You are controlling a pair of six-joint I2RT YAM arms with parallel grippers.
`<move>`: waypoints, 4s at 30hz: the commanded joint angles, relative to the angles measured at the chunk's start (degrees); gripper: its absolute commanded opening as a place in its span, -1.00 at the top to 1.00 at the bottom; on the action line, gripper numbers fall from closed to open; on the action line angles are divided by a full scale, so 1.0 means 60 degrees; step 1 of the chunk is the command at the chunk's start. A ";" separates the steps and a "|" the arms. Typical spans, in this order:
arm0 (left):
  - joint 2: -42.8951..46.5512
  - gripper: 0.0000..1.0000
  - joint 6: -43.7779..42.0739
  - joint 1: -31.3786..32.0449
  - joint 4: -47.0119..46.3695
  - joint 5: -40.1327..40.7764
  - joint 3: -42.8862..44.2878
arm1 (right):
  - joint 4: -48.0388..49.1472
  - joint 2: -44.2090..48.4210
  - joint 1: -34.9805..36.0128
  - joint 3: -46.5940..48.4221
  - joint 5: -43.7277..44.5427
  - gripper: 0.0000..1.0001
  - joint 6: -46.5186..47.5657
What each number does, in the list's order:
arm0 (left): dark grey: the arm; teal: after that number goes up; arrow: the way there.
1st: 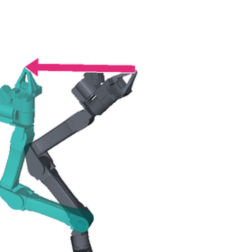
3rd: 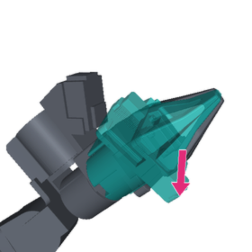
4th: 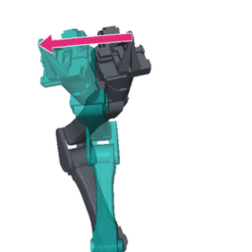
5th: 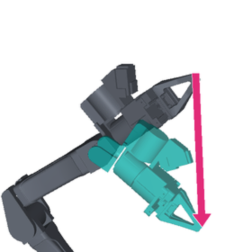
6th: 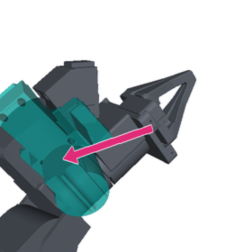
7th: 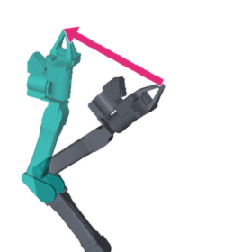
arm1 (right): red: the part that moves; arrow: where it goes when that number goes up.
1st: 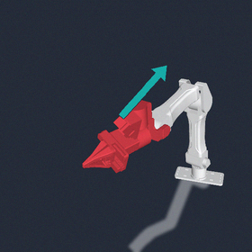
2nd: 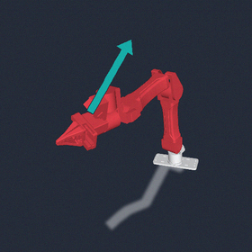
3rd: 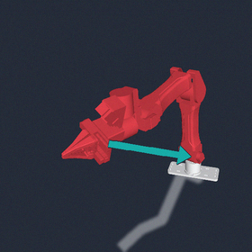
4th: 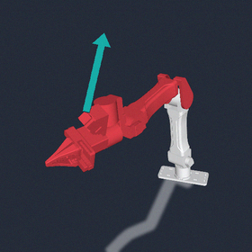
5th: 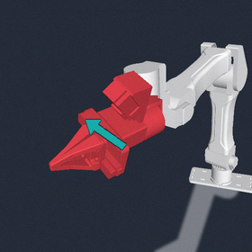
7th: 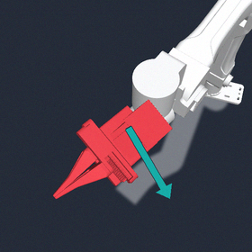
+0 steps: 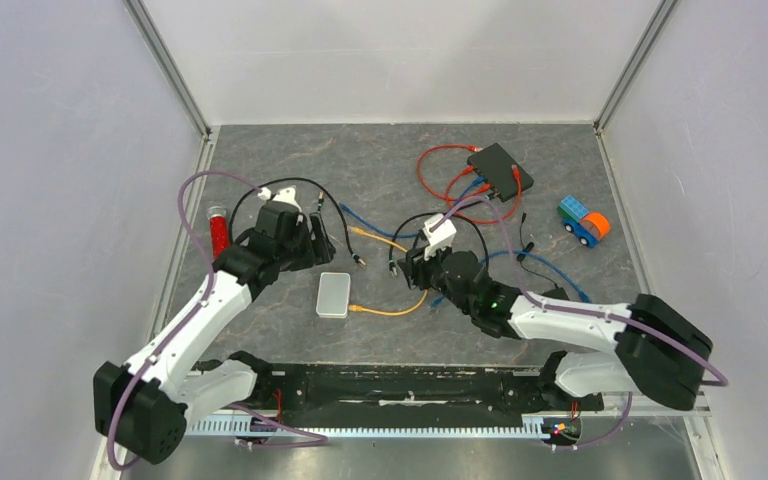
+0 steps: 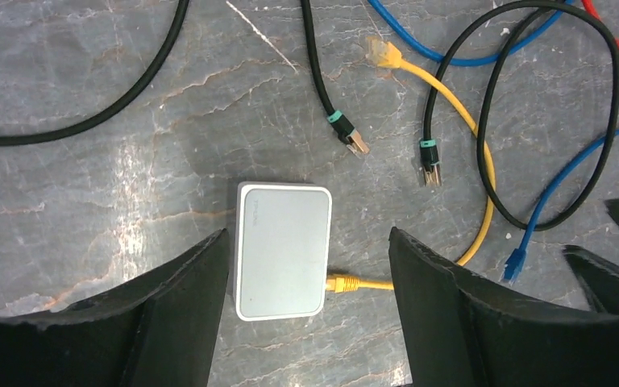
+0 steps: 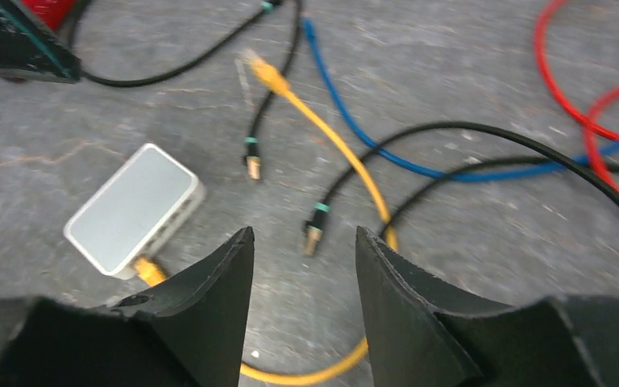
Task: Insert the plug into the switch port
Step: Pick up the connector from the center of the board.
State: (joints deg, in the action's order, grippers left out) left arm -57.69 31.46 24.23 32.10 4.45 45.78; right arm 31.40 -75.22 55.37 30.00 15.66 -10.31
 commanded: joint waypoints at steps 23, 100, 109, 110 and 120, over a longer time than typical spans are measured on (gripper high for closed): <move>-0.7526 -0.01 0.0528 -0.0169 -0.2182 -0.1046 0.2568 | -0.1855 0.3327 -0.0023 -0.1330 0.1156 0.13 -0.0073; -0.0105 -0.52 -0.0242 -0.0730 0.0489 0.1119 0.0348 | -0.3491 -0.4460 0.0064 0.4898 0.0183 0.13 -0.4976; 0.1821 -0.54 -0.0612 -0.0780 0.0627 0.2393 -0.0367 | -0.4926 -0.6077 0.0600 0.6645 0.1432 0.20 -0.5246; 0.1921 -0.54 -0.0609 -0.0784 0.0616 0.2382 -0.0400 | -0.5032 -0.6304 0.0600 0.6888 0.1404 0.21 -0.5265; 0.2205 -0.55 -0.0624 -0.0779 0.0543 0.2123 -0.0447 | -0.6870 -0.7480 0.0893 0.8213 0.2029 0.27 -0.5475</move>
State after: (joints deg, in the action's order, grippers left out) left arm -45.47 27.46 19.94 36.38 16.45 43.24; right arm -4.51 -118.37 59.68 75.85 24.14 -41.67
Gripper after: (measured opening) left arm 0.772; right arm 0.378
